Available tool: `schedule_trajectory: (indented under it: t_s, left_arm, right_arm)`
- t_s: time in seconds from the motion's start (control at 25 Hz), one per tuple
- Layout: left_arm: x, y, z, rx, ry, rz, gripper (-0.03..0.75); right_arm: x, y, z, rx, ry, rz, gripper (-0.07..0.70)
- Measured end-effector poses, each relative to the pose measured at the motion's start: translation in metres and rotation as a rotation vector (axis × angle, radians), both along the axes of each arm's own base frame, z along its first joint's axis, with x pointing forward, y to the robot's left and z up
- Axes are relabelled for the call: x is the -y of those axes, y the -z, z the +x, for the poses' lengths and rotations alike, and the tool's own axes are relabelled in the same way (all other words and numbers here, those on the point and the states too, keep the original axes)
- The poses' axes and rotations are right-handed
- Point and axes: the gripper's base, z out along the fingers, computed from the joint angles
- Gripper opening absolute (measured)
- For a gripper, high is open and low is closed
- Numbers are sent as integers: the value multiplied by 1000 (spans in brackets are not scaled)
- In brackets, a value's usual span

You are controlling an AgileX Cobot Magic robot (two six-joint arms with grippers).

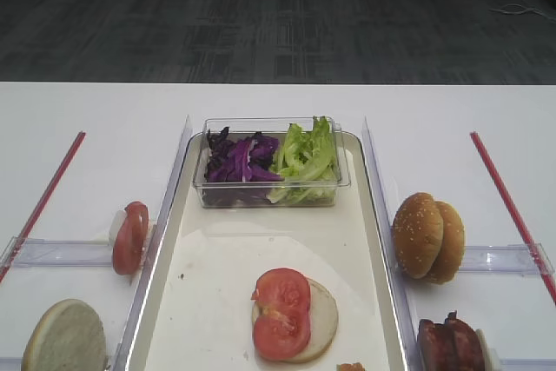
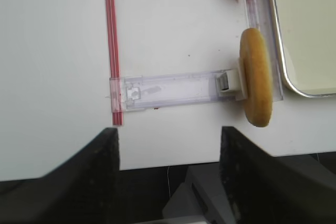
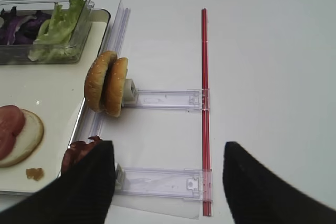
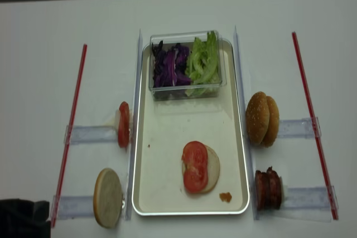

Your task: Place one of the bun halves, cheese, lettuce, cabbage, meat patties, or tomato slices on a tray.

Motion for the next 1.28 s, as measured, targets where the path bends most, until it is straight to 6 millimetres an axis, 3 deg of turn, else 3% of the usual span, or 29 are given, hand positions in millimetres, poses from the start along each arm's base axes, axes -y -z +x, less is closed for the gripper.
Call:
schedule_trajectory:
  t_s: [1.28]
  left_arm:
    - [1, -6, -54, 381, -1, 10, 433]
  right_arm:
    - [0, 0, 0, 0, 0, 1, 454]
